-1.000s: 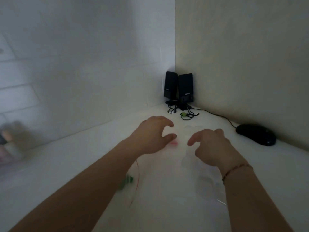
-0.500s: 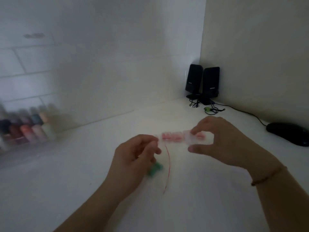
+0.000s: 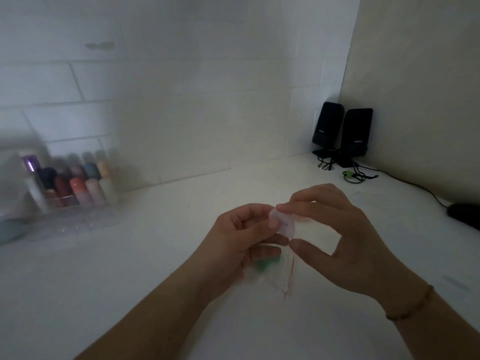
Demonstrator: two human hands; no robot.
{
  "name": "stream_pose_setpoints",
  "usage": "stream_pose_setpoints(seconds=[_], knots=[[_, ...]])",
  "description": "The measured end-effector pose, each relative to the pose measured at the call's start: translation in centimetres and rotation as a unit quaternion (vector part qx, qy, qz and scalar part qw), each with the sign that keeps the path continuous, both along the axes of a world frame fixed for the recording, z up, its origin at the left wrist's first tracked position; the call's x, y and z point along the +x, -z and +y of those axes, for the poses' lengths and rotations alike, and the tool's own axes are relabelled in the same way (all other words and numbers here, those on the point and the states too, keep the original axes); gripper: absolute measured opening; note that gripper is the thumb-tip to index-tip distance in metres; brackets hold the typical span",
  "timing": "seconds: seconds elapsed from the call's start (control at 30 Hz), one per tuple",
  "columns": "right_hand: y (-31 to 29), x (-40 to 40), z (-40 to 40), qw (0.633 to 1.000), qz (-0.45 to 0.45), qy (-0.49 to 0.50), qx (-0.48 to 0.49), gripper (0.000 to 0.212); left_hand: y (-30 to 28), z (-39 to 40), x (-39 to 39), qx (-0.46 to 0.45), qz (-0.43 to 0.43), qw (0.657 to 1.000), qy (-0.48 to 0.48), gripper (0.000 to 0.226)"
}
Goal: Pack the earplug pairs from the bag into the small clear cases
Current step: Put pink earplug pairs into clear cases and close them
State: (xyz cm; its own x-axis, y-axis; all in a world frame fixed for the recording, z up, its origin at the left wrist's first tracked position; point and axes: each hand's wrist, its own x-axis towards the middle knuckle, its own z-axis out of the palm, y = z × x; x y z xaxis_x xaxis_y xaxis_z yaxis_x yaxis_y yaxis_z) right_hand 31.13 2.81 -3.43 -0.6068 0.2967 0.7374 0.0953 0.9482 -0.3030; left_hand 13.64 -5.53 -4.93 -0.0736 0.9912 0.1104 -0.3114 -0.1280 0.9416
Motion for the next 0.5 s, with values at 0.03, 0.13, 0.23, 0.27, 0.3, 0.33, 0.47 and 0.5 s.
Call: stream_pose_setpoints(seconds=[0.03,0.13,0.23,0.27,0.3,0.33,0.47,0.5], knots=[[-0.1,0.0,-0.1,1.000,0.018,0.000,-0.011,0.028,0.1,0.1,0.0,0.004,-0.005,1.000,-0.013,0.028],[-0.4,-0.5,-0.5,0.998,0.048,-0.004,-0.030,0.016,0.2,0.1,-0.1,0.025,0.003,0.998,-0.052,0.025],[-0.3,-0.7,-0.8,0.996,0.088,-0.008,-0.008,0.015,0.2,0.3,-0.3,0.050,-0.047,0.996,-0.049,0.028],[-0.3,-0.7,-0.9,0.994,0.112,-0.005,0.005,0.015,0.1,0.3,-0.3,0.052,-0.082,0.995,-0.031,0.030],[-0.3,-0.7,-1.1,0.991,0.133,-0.005,0.013,0.015,0.1,0.3,-0.3,0.050,-0.108,0.993,-0.008,0.033],[-0.2,-0.7,-1.2,0.989,0.145,-0.010,0.016,0.013,0.0,0.3,-0.2,0.044,-0.119,0.992,0.017,0.037],[0.1,-0.7,-1.2,0.990,0.137,-0.003,0.015,0.005,0.0,0.1,0.0,0.041,-0.115,0.989,0.083,0.048],[0.1,-0.6,-1.1,0.991,0.131,0.007,0.013,0.004,0.0,0.1,0.0,0.039,-0.117,0.989,0.078,0.049]])
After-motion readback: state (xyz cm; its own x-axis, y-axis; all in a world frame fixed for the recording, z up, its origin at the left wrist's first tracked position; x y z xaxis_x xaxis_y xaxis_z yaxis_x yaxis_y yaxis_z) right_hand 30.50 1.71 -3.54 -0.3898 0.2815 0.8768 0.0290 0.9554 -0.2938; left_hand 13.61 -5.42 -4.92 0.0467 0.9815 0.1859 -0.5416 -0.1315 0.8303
